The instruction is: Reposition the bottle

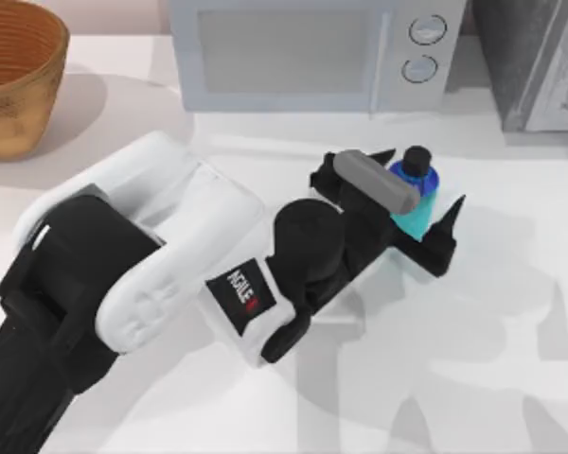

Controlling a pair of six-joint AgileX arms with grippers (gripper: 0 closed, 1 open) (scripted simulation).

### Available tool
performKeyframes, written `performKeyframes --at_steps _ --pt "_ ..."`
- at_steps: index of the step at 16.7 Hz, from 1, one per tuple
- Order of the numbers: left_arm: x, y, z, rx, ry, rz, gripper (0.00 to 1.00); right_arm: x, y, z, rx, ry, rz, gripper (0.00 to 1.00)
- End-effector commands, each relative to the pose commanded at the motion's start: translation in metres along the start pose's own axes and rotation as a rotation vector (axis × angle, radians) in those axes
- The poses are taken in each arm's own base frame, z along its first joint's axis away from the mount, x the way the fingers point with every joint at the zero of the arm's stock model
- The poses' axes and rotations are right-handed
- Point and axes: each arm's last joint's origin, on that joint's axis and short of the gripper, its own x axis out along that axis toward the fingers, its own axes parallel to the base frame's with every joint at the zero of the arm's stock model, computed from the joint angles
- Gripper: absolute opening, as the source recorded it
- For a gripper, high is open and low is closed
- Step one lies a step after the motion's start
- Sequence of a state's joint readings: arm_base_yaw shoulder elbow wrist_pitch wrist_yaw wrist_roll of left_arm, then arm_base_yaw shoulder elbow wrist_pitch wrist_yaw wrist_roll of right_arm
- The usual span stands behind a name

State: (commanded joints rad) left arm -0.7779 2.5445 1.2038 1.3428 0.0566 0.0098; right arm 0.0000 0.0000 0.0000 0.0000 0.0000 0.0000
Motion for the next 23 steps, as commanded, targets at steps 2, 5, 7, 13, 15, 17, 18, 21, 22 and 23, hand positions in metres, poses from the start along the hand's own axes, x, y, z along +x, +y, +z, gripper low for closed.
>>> performKeyframes --at_steps 2,5,7,13,15,17,18,21,22,23 --pt "0.001 0.0 0.0001 0.0 0.001 0.0 1.0 0.0 0.0 0.0 0.0 0.0 0.0 1.0" --pt "0.001 0.0 0.0001 0.0 0.001 0.0 0.92 0.0 0.0 0.0 0.0 0.0 0.0 1.0" --pt "0.001 0.0 0.0001 0.0 0.001 0.0 0.77 0.0 0.0 0.0 0.0 0.0 0.0 1.0" --pt "0.001 0.0 0.0001 0.0 0.001 0.0 0.32 0.0 0.0 0.0 0.0 0.0 0.0 1.0" --pt "0.001 0.0 0.0001 0.0 0.001 0.0 0.17 0.0 0.0 0.0 0.0 0.0 0.0 1.0" --pt "0.001 0.0 0.0001 0.0 0.001 0.0 0.02 0.0 0.0 0.0 0.0 0.0 0.0 1.0" --pt "0.001 0.0 0.0001 0.0 0.001 0.0 0.0 0.0 0.0 0.0 0.0 0.0 0.0 1.0" --pt "0.001 0.0 0.0001 0.0 0.001 0.0 0.0 0.0 0.0 0.0 0.0 0.0 0.0 1.0" --pt "0.001 0.0 0.0001 0.0 0.001 0.0 0.0 0.0 0.0 0.0 0.0 0.0 0.0 1.0" --pt "0.001 0.0 0.0001 0.0 0.001 0.0 0.0 0.0 0.0 0.0 0.0 0.0 0.0 1.0"
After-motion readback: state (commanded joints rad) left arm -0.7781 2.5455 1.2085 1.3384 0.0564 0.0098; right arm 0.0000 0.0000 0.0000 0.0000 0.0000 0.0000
